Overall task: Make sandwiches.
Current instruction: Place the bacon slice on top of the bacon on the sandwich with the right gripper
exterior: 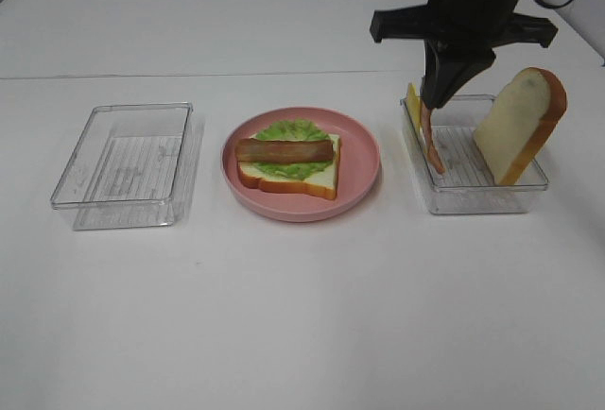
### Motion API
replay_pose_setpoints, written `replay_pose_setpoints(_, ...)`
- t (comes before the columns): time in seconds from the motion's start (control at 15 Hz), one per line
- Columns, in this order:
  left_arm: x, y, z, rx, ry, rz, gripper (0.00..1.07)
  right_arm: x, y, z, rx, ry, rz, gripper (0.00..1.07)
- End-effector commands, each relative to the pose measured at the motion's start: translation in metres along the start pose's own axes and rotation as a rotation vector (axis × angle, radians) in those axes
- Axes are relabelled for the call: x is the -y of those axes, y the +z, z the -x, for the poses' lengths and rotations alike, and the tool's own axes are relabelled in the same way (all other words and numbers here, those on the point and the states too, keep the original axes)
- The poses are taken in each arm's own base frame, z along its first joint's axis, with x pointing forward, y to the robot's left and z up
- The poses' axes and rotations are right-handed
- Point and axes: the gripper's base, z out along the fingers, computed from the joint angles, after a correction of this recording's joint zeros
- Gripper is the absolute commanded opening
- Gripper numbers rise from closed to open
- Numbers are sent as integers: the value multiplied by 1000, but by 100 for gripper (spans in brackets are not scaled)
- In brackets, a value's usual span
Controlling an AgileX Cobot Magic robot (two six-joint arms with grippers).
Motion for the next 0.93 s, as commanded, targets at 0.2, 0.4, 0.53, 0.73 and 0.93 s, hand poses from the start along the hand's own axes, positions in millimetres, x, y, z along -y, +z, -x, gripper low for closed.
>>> replay_pose_setpoints(0.2,0,-2,-1,26,2,0,77,-23,-28,-8,74,-64,245,0)
replay_pose_setpoints(0.4,0,-2,-1,26,2,0,77,-52,-21,-2,135,-130,422,0)
replay_pose_setpoints(0.53,0,-2,-1,26,2,0,77,-69,-6,8,194,-127,480,0)
replay_pose_setpoints(0.73,0,-2,-1,26,2,0,77,-89,39,33,246,-17,658,0)
replay_pose_setpoints(0.93,0,-2,-1,26,2,0,77,-96,71,45,241,22,790,0)
